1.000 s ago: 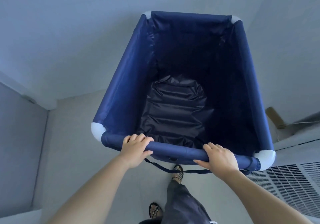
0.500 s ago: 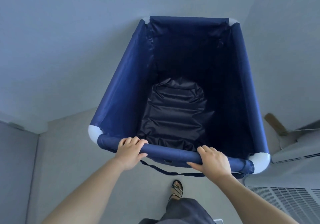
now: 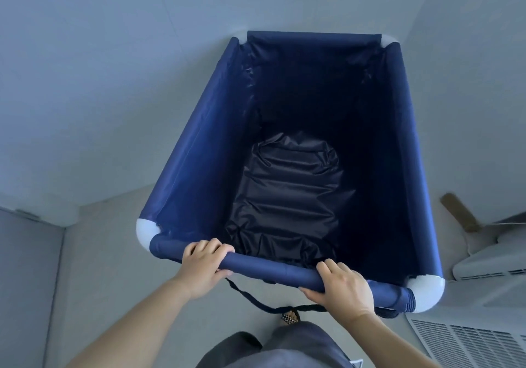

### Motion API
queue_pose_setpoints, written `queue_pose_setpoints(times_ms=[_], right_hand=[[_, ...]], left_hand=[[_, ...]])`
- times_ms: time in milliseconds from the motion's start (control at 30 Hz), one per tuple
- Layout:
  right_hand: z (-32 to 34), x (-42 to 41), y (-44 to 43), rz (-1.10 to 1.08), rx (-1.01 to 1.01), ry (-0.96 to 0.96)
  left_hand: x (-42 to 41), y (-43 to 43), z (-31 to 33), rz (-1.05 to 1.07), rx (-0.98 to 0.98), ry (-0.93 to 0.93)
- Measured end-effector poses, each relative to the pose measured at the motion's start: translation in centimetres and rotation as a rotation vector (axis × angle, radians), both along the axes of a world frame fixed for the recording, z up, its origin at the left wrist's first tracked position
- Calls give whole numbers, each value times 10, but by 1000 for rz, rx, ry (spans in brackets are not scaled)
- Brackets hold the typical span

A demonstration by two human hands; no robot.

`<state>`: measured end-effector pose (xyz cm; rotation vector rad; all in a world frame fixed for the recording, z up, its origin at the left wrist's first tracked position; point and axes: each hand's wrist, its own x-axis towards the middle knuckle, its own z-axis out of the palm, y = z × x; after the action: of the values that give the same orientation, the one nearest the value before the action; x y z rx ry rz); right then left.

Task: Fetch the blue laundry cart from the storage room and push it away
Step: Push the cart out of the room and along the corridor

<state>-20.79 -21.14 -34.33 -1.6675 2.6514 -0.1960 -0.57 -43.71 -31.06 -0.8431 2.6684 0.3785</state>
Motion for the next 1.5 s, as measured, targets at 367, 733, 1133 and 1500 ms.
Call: queue_pose_setpoints(times_ms=[367, 733, 1133, 1500], right_hand=[[10, 3, 0, -22, 11, -3], [11, 26, 14, -120, 208, -135], [17, 114, 46, -330, 228, -123], [16, 239, 97, -478, 304, -93]], left_hand=[[1, 11, -6, 45, -97, 113], [24, 15, -8, 25, -41, 136], [106, 8, 1, -194, 91, 76], [196, 33, -6, -245, 116, 73]])
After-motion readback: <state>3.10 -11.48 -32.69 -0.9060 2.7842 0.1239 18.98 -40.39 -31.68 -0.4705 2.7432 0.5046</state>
